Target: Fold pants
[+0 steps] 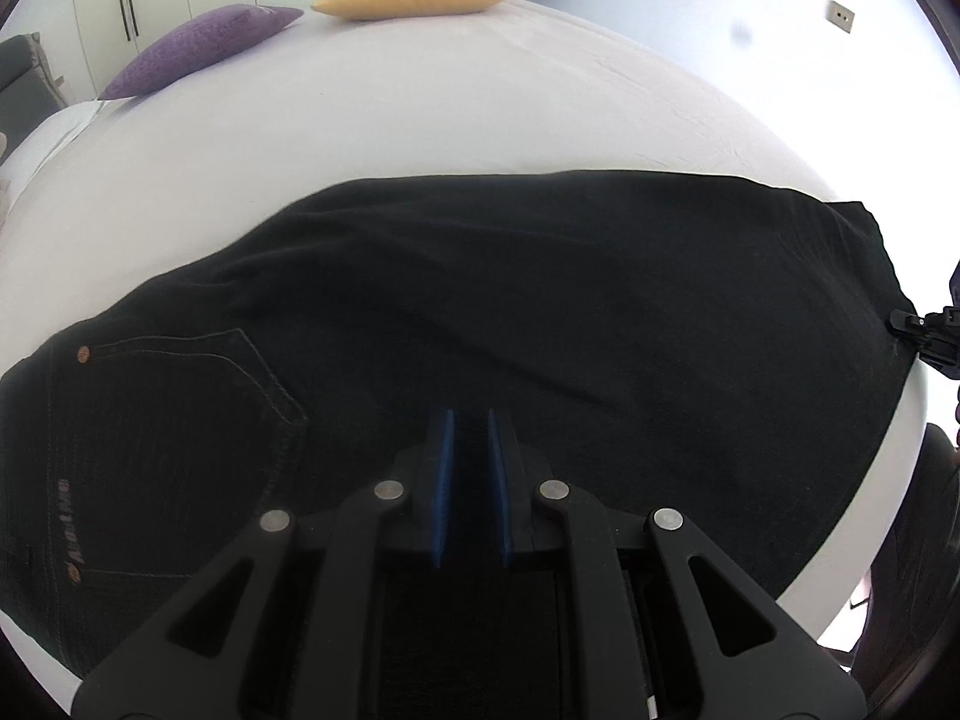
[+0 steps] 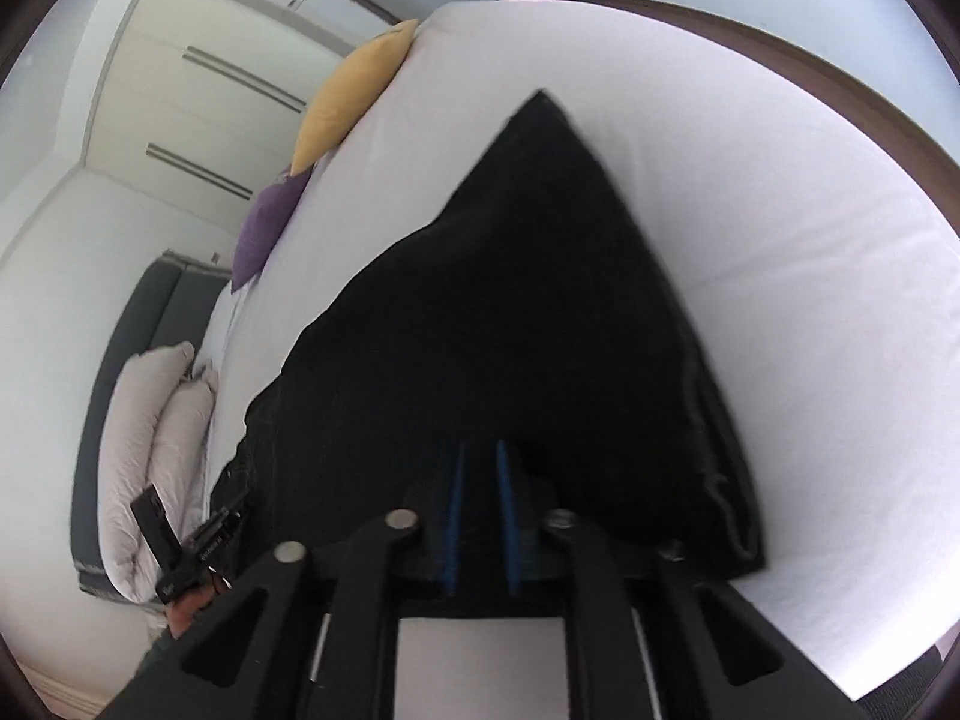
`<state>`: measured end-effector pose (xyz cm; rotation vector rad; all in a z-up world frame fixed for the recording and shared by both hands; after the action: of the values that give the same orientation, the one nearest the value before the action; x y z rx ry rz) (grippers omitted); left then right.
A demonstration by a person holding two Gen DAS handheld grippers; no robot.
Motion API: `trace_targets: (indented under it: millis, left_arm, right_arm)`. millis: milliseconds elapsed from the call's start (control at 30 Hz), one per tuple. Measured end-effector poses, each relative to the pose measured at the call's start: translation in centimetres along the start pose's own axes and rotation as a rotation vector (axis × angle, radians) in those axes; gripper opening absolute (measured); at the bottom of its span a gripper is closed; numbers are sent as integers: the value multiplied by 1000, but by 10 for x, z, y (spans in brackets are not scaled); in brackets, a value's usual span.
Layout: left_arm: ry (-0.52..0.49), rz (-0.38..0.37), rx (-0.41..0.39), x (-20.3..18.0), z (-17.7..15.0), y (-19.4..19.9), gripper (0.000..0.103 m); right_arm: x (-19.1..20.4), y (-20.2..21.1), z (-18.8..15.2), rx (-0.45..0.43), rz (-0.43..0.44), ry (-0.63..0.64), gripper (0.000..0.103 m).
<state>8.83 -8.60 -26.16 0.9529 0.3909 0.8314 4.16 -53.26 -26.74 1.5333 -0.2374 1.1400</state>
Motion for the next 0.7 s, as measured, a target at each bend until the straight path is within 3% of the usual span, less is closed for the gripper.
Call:
trace_targets:
  millis: [133,167,233,333,433,500,533,567,600,633,700]
  left_arm:
    - [28,-7,0,-10,2,0,11]
    - [35,-7,0,-13,3,1,11]
    - [27,-8,-9,-19,7,3,11]
    - [18,-10,-8,-24,12,2,11]
    - [100,-19,32,-5,4,-8,11]
    - [199,-59,24,18,-10,-7,11]
    - [242,-75,18,28,-19,-4,11]
    - [274,-80,14,38,-29,2,11]
    - [293,-85,2,45,-38,8,11]
    - [314,-78,-4,53,-47,13,11]
    - [360,-75,-27,71,-65,25,11]
  right_arm:
    - [-17,49,6,-99,11,-41,4]
    - [-15,59,6,-130,-8,-46,29]
    - [-3,71,2,-152,80,-51,49]
    - [24,61,-8,-91,199,-1,49]
    - [47,16,-25,21,166,86,53]
    - [33,-15,-27,67,73,72,53]
    - [21,-24,-24,68,42,40,42]
    - [10,-24,-21,51,31,18,13]
    - [0,-22,-17,51,44,-21,0]
    - [-8,-16,-15,60,93,-59,0]
    - [-17,-3,-14,35,88,-53,0]
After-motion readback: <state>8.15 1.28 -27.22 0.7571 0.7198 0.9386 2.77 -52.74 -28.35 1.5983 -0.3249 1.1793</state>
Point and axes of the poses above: each gripper's, at about its wrist camera, not at the fingertips, and y roughly against the way its jaws point, x to its left, z to its top, the point moved 4 cm from there along -y, roughly the way its jaws point, and after that the axes turned 13 degrees about -y, right-handed, at the moved point
